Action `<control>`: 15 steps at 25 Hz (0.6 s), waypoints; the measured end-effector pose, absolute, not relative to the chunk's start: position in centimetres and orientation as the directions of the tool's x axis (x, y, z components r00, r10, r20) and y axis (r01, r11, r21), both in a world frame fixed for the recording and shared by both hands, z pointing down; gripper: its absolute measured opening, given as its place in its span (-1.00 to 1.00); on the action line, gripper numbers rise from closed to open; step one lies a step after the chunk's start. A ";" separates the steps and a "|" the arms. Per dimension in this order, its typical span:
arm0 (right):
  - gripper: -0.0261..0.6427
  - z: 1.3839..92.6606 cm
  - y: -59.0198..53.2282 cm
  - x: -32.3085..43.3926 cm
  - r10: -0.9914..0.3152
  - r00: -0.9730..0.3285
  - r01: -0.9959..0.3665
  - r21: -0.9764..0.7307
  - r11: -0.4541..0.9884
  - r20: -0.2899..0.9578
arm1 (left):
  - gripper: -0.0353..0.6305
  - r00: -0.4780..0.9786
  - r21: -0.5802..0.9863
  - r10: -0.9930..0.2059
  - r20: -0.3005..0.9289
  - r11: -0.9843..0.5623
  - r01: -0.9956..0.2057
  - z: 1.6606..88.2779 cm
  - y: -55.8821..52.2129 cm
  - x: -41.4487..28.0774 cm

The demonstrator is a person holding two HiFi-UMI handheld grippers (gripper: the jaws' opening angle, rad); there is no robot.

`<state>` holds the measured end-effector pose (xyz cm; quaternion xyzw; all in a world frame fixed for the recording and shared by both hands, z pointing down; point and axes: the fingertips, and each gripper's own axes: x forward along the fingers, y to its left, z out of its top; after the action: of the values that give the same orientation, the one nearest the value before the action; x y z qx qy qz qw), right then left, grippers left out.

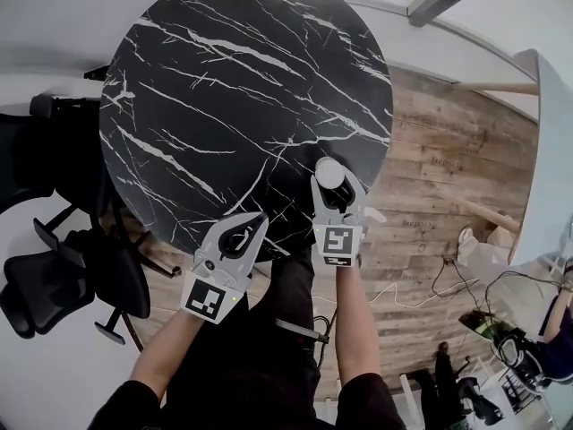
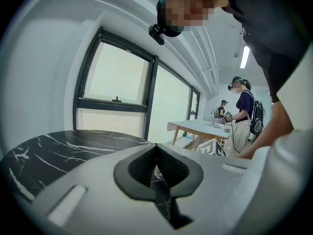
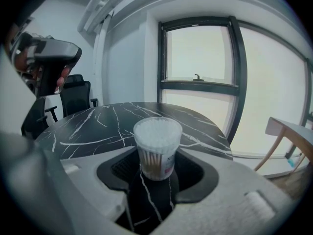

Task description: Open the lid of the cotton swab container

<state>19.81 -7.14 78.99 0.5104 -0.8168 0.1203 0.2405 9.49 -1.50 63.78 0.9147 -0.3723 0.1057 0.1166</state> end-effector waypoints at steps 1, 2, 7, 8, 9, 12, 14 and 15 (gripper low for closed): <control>-0.26 79.0 -7.1 19.8 -0.776 -0.363 -0.891 0.050 0.450 0.516 | -0.90 0.701 0.135 -0.657 0.278 -0.696 -0.705 63.7 -1.5 9.5; -0.26 78.9 -7.1 19.8 -0.776 -0.362 -0.891 0.053 0.451 0.516 | -0.90 0.701 0.135 -0.657 0.276 -0.696 -0.705 63.7 -1.6 9.6; -0.26 78.7 -6.4 19.2 -0.770 -0.365 -0.885 0.062 0.462 0.524 | -0.90 0.700 0.132 -0.659 0.275 -0.696 -0.706 63.4 -1.6 9.4; -0.26 78.6 -6.2 19.1 -0.767 -0.367 -0.885 0.057 0.463 0.526 | -0.90 0.699 0.131 -0.660 0.274 -0.695 -0.707 63.4 -1.6 9.3; -0.27 78.6 -6.1 19.0 -0.764 -0.369 -0.884 0.052 0.464 0.530 | -0.90 0.699 0.132 -0.662 0.272 -0.694 -0.708 63.3 -1.6 9.3; -0.27 78.1 -5.6 18.6 -0.757 -0.375 -0.884 0.038 0.465 0.534 | -0.90 0.697 0.137 -0.666 0.265 -0.690 -0.711 62.9 -1.7 9.2; -0.27 77.5 -5.4 18.3 -0.757 -0.380 -0.885 0.030 0.465 0.531 | -0.90 0.699 0.136 -0.664 0.264 -0.692 -0.709 62.6 -1.8 9.1; -0.27 77.2 -5.2 18.1 -0.757 -0.383 -0.885 0.026 0.465 0.530 | -0.90 0.702 0.132 -0.662 0.264 -0.696 -0.706 62.4 -1.8 9.1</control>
<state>18.09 -5.22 77.20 0.5000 -0.8209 0.1320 0.2422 9.07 -1.76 62.44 0.9156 -0.3735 0.0982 0.1122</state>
